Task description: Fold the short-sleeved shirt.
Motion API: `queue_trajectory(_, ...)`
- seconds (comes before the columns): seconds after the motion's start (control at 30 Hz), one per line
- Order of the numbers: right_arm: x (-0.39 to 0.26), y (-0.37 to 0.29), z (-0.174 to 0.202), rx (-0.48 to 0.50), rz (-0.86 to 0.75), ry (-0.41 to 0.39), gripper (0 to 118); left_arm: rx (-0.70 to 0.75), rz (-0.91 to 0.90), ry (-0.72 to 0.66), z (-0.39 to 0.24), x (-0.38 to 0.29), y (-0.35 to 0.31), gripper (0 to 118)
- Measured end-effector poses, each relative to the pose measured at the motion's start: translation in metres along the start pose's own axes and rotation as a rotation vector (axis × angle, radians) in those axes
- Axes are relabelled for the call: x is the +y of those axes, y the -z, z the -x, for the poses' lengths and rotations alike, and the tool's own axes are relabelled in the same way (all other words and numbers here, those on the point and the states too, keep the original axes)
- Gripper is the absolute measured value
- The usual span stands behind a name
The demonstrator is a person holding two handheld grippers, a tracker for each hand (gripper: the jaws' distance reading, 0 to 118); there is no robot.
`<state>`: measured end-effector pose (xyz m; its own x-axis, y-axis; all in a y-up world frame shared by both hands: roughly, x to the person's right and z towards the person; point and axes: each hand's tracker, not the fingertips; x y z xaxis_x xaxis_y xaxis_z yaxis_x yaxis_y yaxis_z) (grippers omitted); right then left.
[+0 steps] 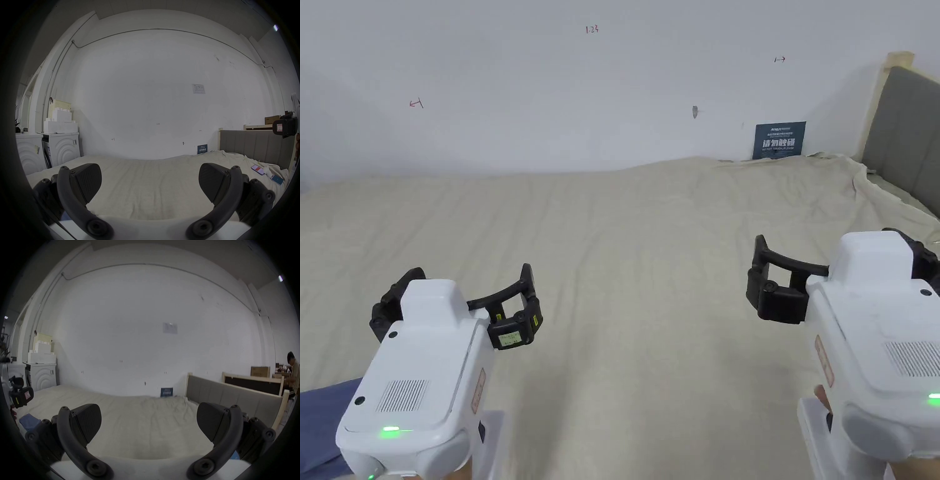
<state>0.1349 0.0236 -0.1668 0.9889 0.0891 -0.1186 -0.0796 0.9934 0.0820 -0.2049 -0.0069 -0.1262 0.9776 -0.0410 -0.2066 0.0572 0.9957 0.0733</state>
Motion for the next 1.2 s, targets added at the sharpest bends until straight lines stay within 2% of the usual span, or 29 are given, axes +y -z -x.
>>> queue_trajectory(0.33, -0.003, 0.0027, -0.0028, -0.026, 0.009, 0.048, 116, -0.006, -0.012, 0.005, -0.004, 0.0021, -0.0008, 118)
queue_trajectory(1.2, 0.0037, -0.0015, -0.0017, -0.027, 0.024, 0.036, 116, -0.003, -0.007, 0.012, -0.0044, 0.0031, -0.0018, 118)
